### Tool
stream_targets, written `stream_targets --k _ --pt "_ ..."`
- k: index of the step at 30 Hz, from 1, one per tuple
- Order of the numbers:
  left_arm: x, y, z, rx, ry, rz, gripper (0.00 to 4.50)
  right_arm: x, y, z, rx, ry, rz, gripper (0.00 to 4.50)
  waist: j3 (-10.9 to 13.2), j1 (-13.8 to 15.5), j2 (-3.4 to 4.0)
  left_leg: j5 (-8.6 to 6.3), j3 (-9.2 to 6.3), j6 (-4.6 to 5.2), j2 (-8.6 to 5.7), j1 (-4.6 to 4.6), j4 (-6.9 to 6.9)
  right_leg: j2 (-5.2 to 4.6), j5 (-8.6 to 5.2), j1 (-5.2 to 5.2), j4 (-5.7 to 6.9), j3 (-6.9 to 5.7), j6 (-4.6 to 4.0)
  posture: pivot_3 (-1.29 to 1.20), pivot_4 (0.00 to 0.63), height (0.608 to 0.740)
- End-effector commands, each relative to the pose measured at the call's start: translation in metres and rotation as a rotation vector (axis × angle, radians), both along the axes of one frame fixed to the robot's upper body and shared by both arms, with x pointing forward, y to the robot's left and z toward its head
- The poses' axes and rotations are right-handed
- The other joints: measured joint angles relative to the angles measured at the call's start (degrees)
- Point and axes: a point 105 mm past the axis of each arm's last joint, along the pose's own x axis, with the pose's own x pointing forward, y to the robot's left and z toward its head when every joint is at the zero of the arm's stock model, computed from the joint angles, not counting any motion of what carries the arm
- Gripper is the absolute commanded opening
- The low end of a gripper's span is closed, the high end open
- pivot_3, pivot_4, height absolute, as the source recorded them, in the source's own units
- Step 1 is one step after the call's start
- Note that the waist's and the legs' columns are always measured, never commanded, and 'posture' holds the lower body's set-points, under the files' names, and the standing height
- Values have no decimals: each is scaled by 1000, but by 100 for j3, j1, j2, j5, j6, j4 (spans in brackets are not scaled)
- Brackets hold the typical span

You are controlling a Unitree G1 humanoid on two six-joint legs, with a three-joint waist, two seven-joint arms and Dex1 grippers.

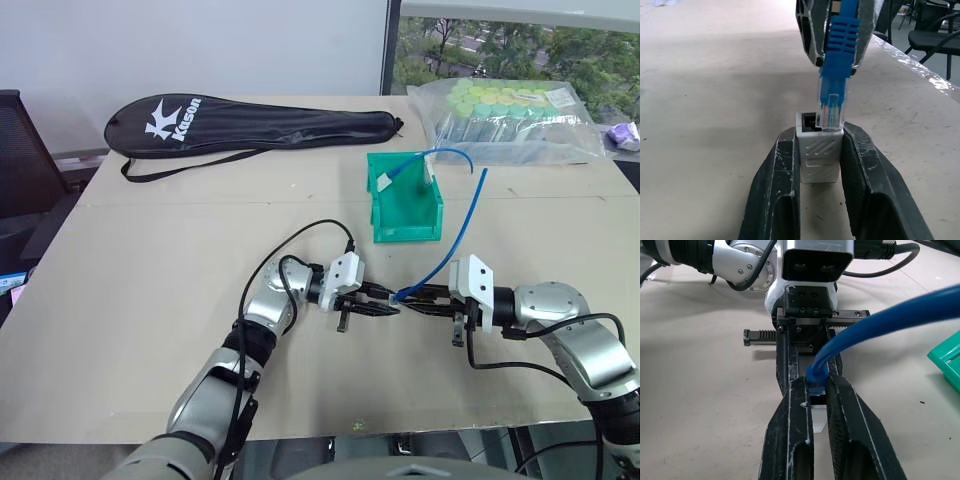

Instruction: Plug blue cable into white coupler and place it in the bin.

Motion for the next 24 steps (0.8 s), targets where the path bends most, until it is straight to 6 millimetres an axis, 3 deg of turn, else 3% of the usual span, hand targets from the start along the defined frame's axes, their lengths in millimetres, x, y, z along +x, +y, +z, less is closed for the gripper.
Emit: stream_targets --k 1,24 --pt "-10 2 -8 32 20 -41 514 5 -9 -4 -30 18 -41 0 0 0 0 0 0 0 0 0 0 0 0 0 0 0 0 0 150 740" --pt "-12 3 -11 48 20 -46 514 2 -5 -4 -86 -1 -5 0 0 -1 0 0 0 0 1 0 0 1 0 0 0 0 0 0 150 740"
